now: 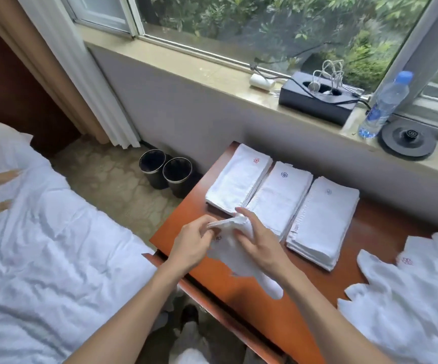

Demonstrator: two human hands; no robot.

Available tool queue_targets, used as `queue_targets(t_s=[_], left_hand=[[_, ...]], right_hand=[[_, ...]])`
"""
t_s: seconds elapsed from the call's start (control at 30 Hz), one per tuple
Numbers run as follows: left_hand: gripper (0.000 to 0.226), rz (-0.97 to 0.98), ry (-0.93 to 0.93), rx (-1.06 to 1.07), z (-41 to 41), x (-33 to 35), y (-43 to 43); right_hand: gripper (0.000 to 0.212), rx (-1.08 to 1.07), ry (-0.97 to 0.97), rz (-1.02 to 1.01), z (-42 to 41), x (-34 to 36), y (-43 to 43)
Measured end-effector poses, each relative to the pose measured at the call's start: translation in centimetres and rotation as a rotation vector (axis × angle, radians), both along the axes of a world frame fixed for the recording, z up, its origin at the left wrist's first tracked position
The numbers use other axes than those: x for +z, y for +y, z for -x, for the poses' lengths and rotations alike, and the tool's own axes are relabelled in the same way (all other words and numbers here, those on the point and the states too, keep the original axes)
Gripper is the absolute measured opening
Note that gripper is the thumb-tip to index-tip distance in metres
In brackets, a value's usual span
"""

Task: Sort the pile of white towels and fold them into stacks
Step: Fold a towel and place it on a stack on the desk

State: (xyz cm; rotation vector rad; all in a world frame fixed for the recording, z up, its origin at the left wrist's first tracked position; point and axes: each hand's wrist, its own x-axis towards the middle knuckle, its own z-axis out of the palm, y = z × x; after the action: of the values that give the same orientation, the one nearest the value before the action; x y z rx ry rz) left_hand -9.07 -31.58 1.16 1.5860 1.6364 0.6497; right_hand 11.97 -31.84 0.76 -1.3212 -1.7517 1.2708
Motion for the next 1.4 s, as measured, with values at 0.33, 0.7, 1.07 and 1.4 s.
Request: queue_targets(t_s=[0.33,0.7,1.07,1.4], left_hand=[[0.022,-0.031,-0.233,-0.218,4.4,-4.7,9.8],[0.038,-0.253,-0.232,-0.700,6.8,-1.9,14.6],[0.022,-0.133,-0.198,-0.552,5.3,-0.6,19.2],[0.009,-0.076,-0.175,-0.392,3.9,-0.7,29.2]], right_hand=[[0.023,-0.387,-0.227,-0.082,4.7,-1.7,4.1],[0.021,-0.455,-0.440,-0.127,7.3,1.6,5.6],[0.015,-0.542,-0.253,-0.120,3.7,1.3,8.6],[0.013,-0.524,-0.200,-0.092,3.4,-1.3,17.3]])
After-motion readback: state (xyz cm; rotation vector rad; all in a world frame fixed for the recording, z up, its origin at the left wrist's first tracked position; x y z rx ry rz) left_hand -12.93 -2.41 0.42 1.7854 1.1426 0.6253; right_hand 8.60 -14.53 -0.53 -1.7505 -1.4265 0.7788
